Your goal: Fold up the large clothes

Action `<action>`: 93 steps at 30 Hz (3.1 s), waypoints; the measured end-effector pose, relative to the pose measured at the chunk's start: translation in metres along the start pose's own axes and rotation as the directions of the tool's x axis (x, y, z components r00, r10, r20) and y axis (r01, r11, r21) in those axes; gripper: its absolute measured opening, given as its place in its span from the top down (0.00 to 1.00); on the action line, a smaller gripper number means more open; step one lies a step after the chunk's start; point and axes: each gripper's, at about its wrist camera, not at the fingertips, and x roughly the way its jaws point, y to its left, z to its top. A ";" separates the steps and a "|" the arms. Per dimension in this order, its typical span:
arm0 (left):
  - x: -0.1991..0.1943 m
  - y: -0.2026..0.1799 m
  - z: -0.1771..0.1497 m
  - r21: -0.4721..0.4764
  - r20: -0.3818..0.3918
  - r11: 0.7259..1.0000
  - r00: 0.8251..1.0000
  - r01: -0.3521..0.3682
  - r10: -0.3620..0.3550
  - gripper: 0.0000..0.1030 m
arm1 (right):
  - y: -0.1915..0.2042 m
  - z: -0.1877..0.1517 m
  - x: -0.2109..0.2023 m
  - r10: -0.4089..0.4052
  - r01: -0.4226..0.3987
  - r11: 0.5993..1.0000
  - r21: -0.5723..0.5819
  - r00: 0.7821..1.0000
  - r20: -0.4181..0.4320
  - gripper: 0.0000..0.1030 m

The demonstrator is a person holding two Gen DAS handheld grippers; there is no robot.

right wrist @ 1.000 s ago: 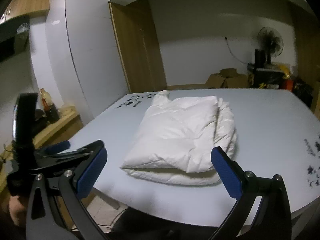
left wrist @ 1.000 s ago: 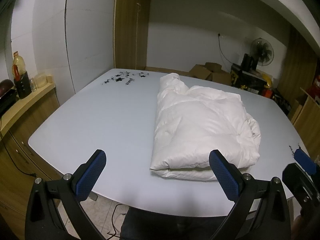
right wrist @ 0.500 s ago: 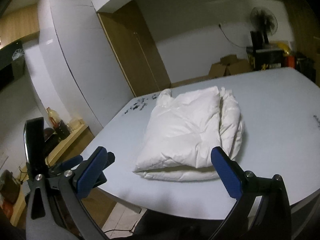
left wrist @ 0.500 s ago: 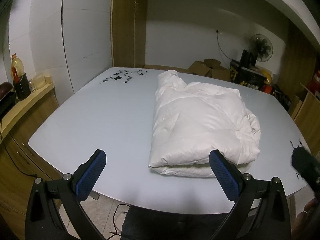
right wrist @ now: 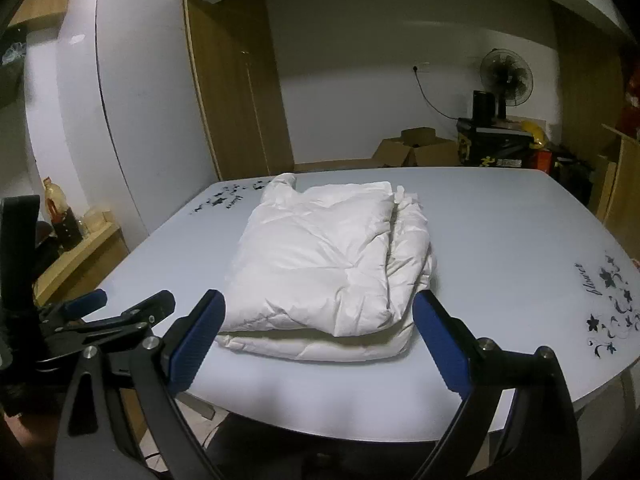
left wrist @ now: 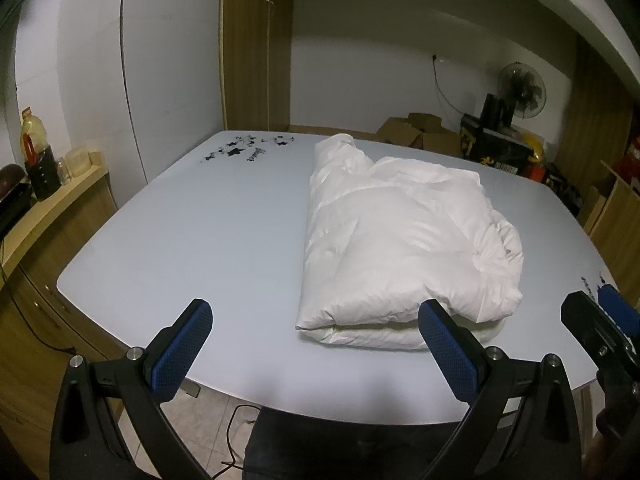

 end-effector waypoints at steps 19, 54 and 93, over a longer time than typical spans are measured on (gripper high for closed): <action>0.006 0.000 -0.003 -0.001 -0.018 1.000 1.000 -0.001 0.001 0.00 | 0.003 -0.001 0.004 -0.021 0.020 1.000 -0.021 0.999 -0.026 0.07; 0.007 0.000 -0.001 0.019 -0.021 0.999 0.999 0.033 -0.032 0.00 | 0.004 -0.003 0.004 -0.044 0.043 0.999 -0.017 0.998 -0.040 0.06; 0.007 0.005 0.000 0.009 -0.022 1.000 1.000 -0.021 0.021 0.00 | 0.009 -0.006 0.010 -0.042 0.038 0.998 -0.045 0.996 -0.073 0.06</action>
